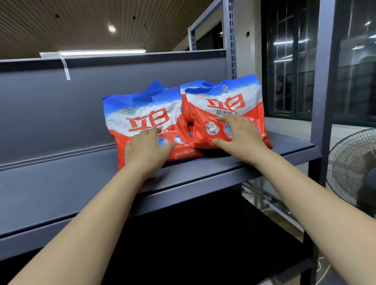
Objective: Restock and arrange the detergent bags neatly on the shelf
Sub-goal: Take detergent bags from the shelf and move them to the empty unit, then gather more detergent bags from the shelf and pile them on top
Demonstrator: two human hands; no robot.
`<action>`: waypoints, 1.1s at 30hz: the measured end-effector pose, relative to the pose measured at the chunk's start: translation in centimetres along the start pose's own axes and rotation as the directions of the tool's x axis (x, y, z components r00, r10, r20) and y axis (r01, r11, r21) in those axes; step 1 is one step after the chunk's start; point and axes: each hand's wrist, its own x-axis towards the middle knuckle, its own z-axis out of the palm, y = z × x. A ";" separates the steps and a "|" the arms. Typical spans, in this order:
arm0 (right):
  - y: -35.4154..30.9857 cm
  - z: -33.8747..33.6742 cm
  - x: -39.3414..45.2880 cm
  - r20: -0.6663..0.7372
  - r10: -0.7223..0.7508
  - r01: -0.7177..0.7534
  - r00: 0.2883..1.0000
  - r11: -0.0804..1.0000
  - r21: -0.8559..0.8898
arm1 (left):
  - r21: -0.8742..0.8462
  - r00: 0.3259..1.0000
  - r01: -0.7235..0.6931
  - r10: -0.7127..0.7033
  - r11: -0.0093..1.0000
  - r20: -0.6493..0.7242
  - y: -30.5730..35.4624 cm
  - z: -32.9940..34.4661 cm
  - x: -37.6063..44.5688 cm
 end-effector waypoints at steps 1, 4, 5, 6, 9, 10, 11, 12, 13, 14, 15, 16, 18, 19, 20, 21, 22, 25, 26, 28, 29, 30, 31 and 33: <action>-0.7 0.0 -0.2 -0.023 -0.004 0.004 1.000 1.000 0.012 | -0.030 1.000 0.014 -0.015 0.999 -0.010 -0.1 -0.6 -0.4; -3.2 -0.2 -1.0 -0.025 -0.020 0.021 0.999 0.997 0.072 | -0.042 0.998 0.059 -0.059 0.997 -0.001 -0.5 -2.4 -1.8; -4.1 -0.2 -1.4 -0.007 -0.027 0.027 1.000 0.995 0.091 | -0.038 0.998 0.068 -0.068 0.997 -0.004 -0.9 -3.2 -2.3; -5.1 -0.2 -1.9 0.019 -0.035 0.032 0.999 0.993 0.110 | -0.039 0.997 0.074 -0.075 0.996 -0.017 -1.3 -4.0 -2.8; -8.0 0.0 -3.4 0.100 -0.062 0.048 0.993 0.989 0.139 | -0.034 0.992 0.098 -0.101 0.995 -0.071 -3.0 -6.5 -4.6; -8.8 0.2 -4.0 0.113 -0.066 0.051 0.991 0.990 0.128 | -0.026 0.991 0.102 -0.104 0.994 -0.081 -3.6 -7.2 -5.3; -9.6 0.3 -4.6 0.116 -0.064 0.051 0.991 0.992 0.115 | -0.021 0.991 0.104 -0.105 0.994 -0.082 -4.2 -8.0 -6.1; -10.3 0.5 -5.2 0.119 -0.057 0.044 0.991 0.993 0.107 | -0.021 0.991 0.104 -0.105 0.994 -0.078 -4.9 -8.6 -6.8; -10.9 0.7 -5.8 0.121 -0.046 0.032 0.992 0.993 0.114 | -0.024 0.992 0.107 -0.108 0.994 -0.071 -5.6 -9.3 -7.5; -11.6 0.8 -6.6 0.125 -0.033 0.017 0.992 0.992 0.128 | -0.027 0.991 0.114 -0.116 0.993 -0.065 -6.3 -9.9 -8.2; -12.4 1.0 -7.3 0.127 -0.029 0.010 0.992 0.989 0.146 | -0.031 0.990 0.124 -0.126 0.992 -0.064 -7.0 -10.5 -8.9; -13.3 1.1 -8.0 0.128 -0.033 0.012 0.991 0.987 0.160 | -0.037 0.988 0.136 -0.138 0.990 -0.068 -7.7 -11.1 -9.6; -15.5 1.4 -9.4 0.132 -0.065 0.041 0.989 0.983 0.177 | -0.056 0.983 0.159 -0.164 0.986 -0.081 -9.2 -12.5 -11.0; -16.8 1.5 -10.0 0.141 -0.080 0.054 0.987 0.981 0.184 | -0.064 0.981 0.168 -0.173 0.984 -0.087 -10.0 -13.2 -11.9; -18.2 1.6 -10.8 0.158 -0.089 0.057 0.983 0.979 0.195 | -0.065 0.980 0.172 -0.178 0.983 -0.090 -10.7 -13.9 -12.8; -19.5 1.8 -11.5 0.176 -0.099 0.060 0.979 0.975 0.213 | -0.063 0.980 0.174 -0.179 0.983 -0.089 -11.5 -14.6 -13.7; -20.8 2.0 -12.3 0.193 -0.109 0.063 0.975 0.971 0.229 | -0.060 0.980 0.174 -0.179 0.983 -0.089 -12.3 -15.3 -14.7; -24.4 2.9 -14.6 0.230 -0.129 0.069 0.965 0.965 0.253 | -0.057 0.978 0.185 -0.189 0.981 -0.089 -15.2 -17.3 -17.9; -25.6 3.3 -15.4 0.242 -0.136 0.071 0.961 0.963 0.260 | -0.058 0.976 0.194 -0.198 0.979 -0.089 -16.2 -18.0 -19.0; -27.9 4.2 -17.0 0.269 -0.152 0.077 0.951 0.960 0.271 | -0.068 0.971 0.219 -0.225 0.973 -0.083 -18.3 -19.3 -21.1; -28.9 4.7 -17.8 0.280 -0.163 0.084 0.946 0.958 0.275 | -0.067 0.968 0.233 -0.238 0.970 -0.081 -19.4 -19.9 -22.2; -30.0 5.3 -18.5 0.288 -0.174 0.092 0.942 0.956 0.278 | -0.058 0.966 0.243 -0.247 0.968 -0.082 -20.4 -20.6 -23.3; -31.1 5.8 -19.3 0.293 -0.187 0.101 0.938 0.954 0.284 | -0.043 0.964 0.250 -0.253 0.967 -0.085 -21.5 -21.2 -24.5; -33.2 6.9 -20.9 0.303 -0.209 0.114 0.930 0.946 0.302 | -0.006 0.962 0.256 -0.256 0.967 -0.093 -23.6 -22.2 -26.9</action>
